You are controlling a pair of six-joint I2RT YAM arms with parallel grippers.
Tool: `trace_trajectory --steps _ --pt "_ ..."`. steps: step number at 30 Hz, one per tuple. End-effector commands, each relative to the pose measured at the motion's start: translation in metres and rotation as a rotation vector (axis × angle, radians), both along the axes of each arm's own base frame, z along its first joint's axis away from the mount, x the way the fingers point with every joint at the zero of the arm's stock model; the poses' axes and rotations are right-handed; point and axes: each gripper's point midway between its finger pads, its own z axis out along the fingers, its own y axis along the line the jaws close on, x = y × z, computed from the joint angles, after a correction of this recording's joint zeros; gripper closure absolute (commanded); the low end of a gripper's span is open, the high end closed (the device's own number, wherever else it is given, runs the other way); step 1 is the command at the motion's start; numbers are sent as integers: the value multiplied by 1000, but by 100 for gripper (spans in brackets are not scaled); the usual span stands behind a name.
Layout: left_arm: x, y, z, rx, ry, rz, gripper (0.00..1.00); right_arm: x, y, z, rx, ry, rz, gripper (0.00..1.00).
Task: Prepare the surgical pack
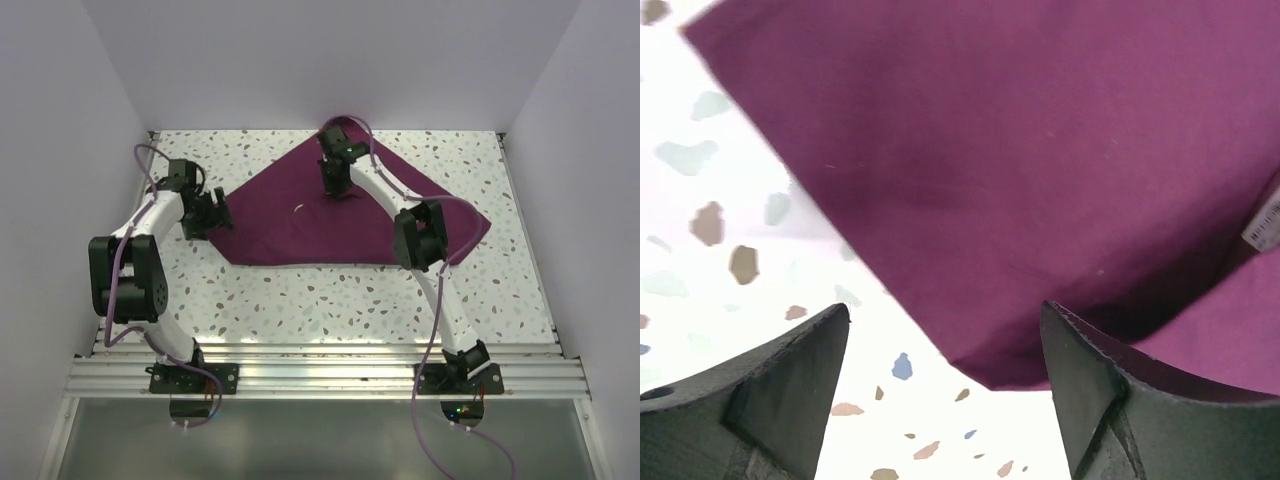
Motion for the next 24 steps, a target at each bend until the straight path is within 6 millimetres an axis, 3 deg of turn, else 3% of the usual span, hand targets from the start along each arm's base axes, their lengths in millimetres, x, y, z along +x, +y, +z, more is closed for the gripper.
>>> trace_trajectory --steps 1,5,10,17,24 --pt "18 17 9 -5 -37 55 19 13 12 8 65 -42 -13 98" --pt "23 28 9 -25 -31 89 19 14 10 -8 47 -23 -25 92" --pt "26 30 9 -36 -28 110 18 18 9 -12 53 -22 -38 83" --pt "24 40 2 -41 0 158 9 28 9 13 78 -74 -48 55" --pt "34 53 -2 -109 4 210 9 31 8 47 99 -129 -52 53"
